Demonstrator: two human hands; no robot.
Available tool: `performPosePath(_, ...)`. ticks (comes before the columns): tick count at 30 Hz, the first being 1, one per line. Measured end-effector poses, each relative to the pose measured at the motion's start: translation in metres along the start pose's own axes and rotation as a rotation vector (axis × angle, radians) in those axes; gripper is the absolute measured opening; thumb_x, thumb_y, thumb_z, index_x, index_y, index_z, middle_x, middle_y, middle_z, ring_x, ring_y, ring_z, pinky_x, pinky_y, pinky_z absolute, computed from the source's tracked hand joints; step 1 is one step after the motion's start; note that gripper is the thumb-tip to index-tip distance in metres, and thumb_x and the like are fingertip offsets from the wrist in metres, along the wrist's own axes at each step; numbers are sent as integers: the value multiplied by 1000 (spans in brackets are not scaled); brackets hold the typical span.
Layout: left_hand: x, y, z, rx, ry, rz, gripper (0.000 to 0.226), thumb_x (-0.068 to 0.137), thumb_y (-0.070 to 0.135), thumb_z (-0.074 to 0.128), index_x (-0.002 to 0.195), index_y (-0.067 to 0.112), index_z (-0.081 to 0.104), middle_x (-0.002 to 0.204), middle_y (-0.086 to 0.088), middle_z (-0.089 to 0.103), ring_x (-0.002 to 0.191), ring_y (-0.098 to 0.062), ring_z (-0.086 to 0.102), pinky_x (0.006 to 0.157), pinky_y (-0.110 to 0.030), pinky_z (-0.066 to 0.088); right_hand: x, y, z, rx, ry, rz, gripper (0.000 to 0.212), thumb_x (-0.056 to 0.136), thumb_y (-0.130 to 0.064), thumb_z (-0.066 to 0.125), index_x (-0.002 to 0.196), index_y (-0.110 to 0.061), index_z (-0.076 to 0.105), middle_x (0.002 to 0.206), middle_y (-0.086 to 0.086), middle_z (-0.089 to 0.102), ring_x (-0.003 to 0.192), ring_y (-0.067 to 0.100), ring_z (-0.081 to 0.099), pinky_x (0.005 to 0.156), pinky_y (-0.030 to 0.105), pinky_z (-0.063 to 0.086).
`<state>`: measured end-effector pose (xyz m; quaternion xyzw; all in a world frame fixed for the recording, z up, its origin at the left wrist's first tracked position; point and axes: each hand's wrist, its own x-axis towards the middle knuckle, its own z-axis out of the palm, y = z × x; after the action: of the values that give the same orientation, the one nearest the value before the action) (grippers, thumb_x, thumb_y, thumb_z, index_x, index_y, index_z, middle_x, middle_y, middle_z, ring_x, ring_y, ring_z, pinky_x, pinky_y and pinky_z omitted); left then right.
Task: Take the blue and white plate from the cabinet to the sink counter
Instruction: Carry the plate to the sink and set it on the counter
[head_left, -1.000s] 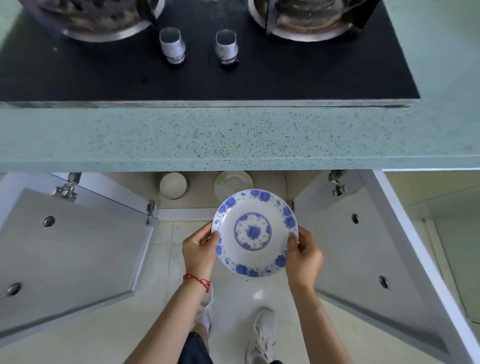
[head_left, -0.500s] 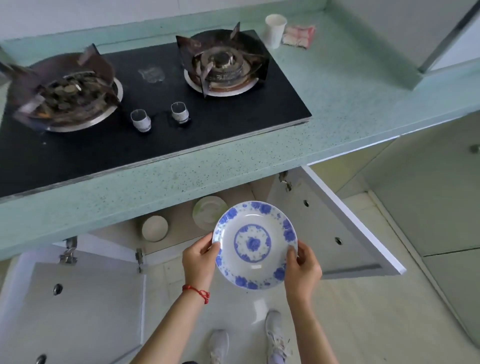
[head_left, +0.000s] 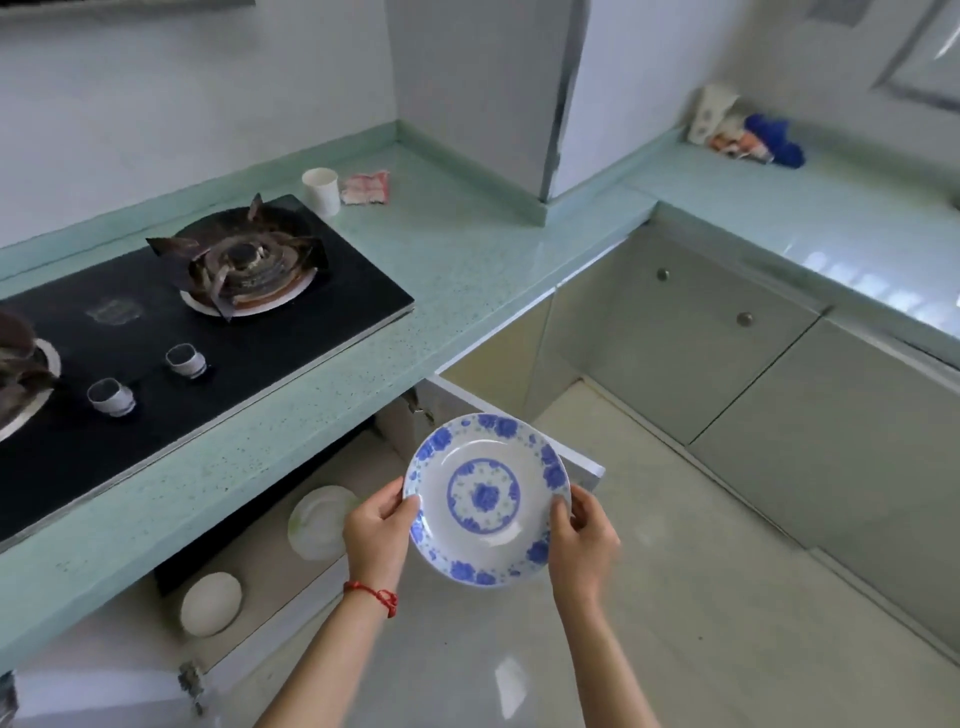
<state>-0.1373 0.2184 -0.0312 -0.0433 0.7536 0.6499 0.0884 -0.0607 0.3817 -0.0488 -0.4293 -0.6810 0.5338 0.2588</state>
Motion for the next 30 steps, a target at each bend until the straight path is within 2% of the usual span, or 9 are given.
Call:
performPosePath(4, -10, 16, 52, 0, -78, 18, 27, 78, -3, 58, 96, 15, 69, 74, 15, 71, 68, 1, 67, 52, -8, 50, 23, -2, -50, 26, 81, 14, 15, 84, -13, 57, 90, -23, 66, 66, -18, 62, 60, -5, 57, 51, 8, 43)
performPosePath(7, -22, 24, 93, 1, -150, 35, 26, 78, -4, 58, 98, 8, 68, 78, 5, 70, 71, -7, 67, 51, -9, 51, 38, 2, -91, 27, 144, 17, 15, 84, -15, 56, 89, -26, 66, 66, -17, 63, 63, -9, 57, 50, 4, 42)
performPosePath(12, -44, 35, 161, -7, -241, 49, 29, 76, -7, 59, 101, 6, 67, 89, 1, 70, 64, 6, 66, 52, -7, 50, 63, 12, -155, 54, 239, 39, 14, 84, -14, 58, 92, -21, 67, 69, -16, 66, 64, -6, 59, 55, 10, 44)
performPosePath(15, -56, 40, 199, -8, -282, 47, 30, 75, -8, 59, 100, 5, 67, 90, -2, 69, 66, 1, 65, 53, -8, 51, 75, 18, -190, 54, 292, 41, 15, 84, -15, 58, 93, -21, 67, 72, -16, 67, 67, -5, 61, 56, 11, 44)
performPosePath(18, -70, 43, 233, -19, -342, 42, 29, 75, -8, 60, 97, 7, 69, 82, 3, 71, 64, -1, 66, 53, -10, 52, 84, 23, -224, 64, 352, 38, 15, 83, -13, 59, 93, -20, 68, 74, -15, 68, 70, -3, 62, 55, 7, 44)
performPosePath(20, -80, 46, 254, -27, -392, 47, 28, 74, -9, 60, 93, 9, 70, 74, 12, 70, 61, 2, 66, 51, -10, 52, 89, 26, -245, 79, 390, 48, 15, 83, -14, 59, 93, -21, 68, 76, -15, 69, 72, 0, 63, 59, 12, 46)
performPosePath(22, -89, 49, 274, -15, -436, 50, 28, 75, -8, 60, 94, 10, 70, 75, 9, 70, 61, 3, 66, 51, -10, 51, 93, 30, -264, 95, 430, 57, 15, 83, -14, 59, 93, -22, 68, 77, -14, 69, 72, 0, 63, 62, 19, 47)
performPosePath(26, -99, 52, 312, 13, -518, 54, 27, 76, -7, 60, 100, 4, 67, 90, -4, 70, 69, -9, 67, 56, -13, 55, 101, 37, -295, 113, 513, 74, 15, 83, -14, 59, 91, -23, 68, 73, -18, 68, 68, -6, 62, 58, 12, 47)
performPosePath(30, -103, 56, 350, 20, -600, 61, 29, 76, -6, 60, 102, 4, 66, 95, -5, 69, 78, -19, 66, 60, -14, 56, 116, 41, -319, 103, 578, 79, 14, 84, -14, 60, 93, -21, 68, 74, -17, 67, 70, -7, 61, 58, 12, 46)
